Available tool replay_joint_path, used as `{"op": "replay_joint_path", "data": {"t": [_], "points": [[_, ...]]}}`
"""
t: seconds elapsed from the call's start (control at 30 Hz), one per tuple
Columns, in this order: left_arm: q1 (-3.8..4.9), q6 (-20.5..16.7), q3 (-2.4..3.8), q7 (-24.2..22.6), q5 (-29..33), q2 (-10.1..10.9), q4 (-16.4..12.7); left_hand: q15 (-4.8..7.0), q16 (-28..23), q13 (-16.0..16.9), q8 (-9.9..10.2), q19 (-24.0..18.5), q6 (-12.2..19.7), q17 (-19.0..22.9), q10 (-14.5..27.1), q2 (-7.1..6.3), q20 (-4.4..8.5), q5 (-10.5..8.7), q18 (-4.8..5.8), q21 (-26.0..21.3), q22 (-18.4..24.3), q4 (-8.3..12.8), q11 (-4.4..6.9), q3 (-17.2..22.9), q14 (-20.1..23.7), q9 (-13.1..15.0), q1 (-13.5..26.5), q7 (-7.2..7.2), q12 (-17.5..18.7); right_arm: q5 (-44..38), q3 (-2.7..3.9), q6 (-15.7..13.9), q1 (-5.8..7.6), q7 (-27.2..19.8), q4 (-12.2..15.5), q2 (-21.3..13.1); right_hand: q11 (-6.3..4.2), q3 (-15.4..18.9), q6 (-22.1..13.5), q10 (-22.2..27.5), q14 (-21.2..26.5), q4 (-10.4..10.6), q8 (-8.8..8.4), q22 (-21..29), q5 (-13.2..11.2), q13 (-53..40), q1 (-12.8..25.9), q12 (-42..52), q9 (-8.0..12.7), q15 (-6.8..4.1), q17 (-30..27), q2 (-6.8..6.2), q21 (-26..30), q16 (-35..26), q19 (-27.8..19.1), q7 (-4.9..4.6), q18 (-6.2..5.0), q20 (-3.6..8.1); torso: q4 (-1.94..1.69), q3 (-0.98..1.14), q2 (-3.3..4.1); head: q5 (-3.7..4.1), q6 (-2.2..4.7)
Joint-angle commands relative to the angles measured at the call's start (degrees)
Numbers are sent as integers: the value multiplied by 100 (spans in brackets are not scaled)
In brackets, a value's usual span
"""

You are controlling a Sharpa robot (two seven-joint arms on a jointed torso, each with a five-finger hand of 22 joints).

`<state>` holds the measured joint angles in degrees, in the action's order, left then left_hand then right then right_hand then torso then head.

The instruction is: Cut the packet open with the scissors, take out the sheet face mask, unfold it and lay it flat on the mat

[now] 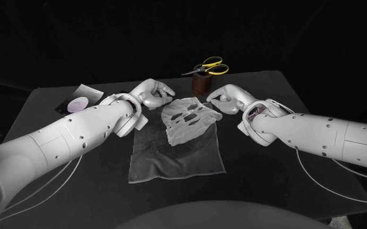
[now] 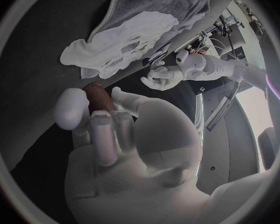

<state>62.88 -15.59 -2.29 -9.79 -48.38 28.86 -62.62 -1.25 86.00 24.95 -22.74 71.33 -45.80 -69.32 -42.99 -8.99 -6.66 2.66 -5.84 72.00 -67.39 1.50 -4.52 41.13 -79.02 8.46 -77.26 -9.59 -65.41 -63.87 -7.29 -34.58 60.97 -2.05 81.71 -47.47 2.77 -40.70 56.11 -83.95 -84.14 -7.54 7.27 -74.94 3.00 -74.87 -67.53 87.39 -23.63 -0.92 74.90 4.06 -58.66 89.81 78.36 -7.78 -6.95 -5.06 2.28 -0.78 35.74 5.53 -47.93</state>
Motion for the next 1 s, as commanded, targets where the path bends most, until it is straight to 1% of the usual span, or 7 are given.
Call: {"op": "replay_joint_path", "data": {"t": [0.03,0.2,0.37,0.53,0.7,0.87,1.0], "points": [[-6,150,5,6,47,98,-170,-10,-31,-7,21,-25,-49,-8,-6,19,-5,13,-64,-24,0,-37,-56,-9,15,8,31,-5,20,-626,3,668,44,315,-66,117,36,-271,-36,-562,-586,31,-74,-757,85,-1407,155,113,48,0,1510,-49,-145,19,77,-40,125,7,-13,-6,9,0,23],[-49,103,2,-55,265,365,-496,-16,-28,-12,10,-8,-70,-21,-23,18,-12,13,-60,-12,-15,-50,-61,-28,4,14,53,-5,18,-861,3,1035,117,774,-311,397,2,-581,-173,-585,-586,113,-204,-779,78,-1462,299,191,136,-26,1510,-48,-273,19,115,0,140,25,-17,-11,15,-1,39],[-103,1,0,-158,538,609,-772,-17,-26,-20,-9,9,-104,-25,-46,30,-18,14,-57,1,-29,-50,-58,-34,-5,24,52,1,16,-980,3,1280,175,1081,-573,669,-8,-650,-190,-593,-586,125,-225,-784,61,-1484,329,220,153,-33,1510,-49,-304,19,124,11,144,30,-19,-15,15,-8,34],[-138,-17,-3,-149,627,757,-955,-17,-25,-23,-14,13,-114,-31,-52,33,-19,14,-56,3,-32,-49,-58,-35,-10,27,50,3,17,-1022,3,1268,208,1249,-802,900,-12,-695,-197,-598,-586,140,-236,-785,39,-1495,351,237,164,-37,1510,-44,-315,19,126,16,144,34,-14,-13,14,-13,31],[-166,-18,-5,-112,657,857,-1111,-17,-25,-23,-14,13,-114,-31,-52,33,-19,14,-56,3,-32,-49,-58,-35,-10,27,50,3,17,-1042,4,1194,235,1303,-1010,1093,-18,-737,-217,-599,-586,161,-253,-785,7,-1497,380,240,177,-42,1510,-43,-326,19,128,22,145,39,-16,-23,13,-31,32],[-183,-34,-6,-84,666,917,-1197,-16,-26,-27,-22,21,-128,-22,-62,35,-20,14,-55,8,-38,-48,-58,-38,-8,31,49,5,17,-1045,4,1179,246,1294,-1100,1217,-20,-745,-222,-599,-586,169,-258,-786,-1,-1498,387,241,181,-43,1510,-42,-331,19,129,24,146,40,-2,-10,14,-46,32],[-191,-50,-7,-71,668,944,-1237,-16,-24,-28,-24,30,-132,-33,-65,38,-20,14,-52,16,-46,-46,-57,-38,-16,32,47,5,17,-1050,3,1238,250,1318,-1213,1339,-22,-750,-226,-598,-586,176,-261,-785,-6,-1496,394,237,183,-45,1510,-40,-332,19,128,27,146,40,-10,-8,12,-44,30]]}}
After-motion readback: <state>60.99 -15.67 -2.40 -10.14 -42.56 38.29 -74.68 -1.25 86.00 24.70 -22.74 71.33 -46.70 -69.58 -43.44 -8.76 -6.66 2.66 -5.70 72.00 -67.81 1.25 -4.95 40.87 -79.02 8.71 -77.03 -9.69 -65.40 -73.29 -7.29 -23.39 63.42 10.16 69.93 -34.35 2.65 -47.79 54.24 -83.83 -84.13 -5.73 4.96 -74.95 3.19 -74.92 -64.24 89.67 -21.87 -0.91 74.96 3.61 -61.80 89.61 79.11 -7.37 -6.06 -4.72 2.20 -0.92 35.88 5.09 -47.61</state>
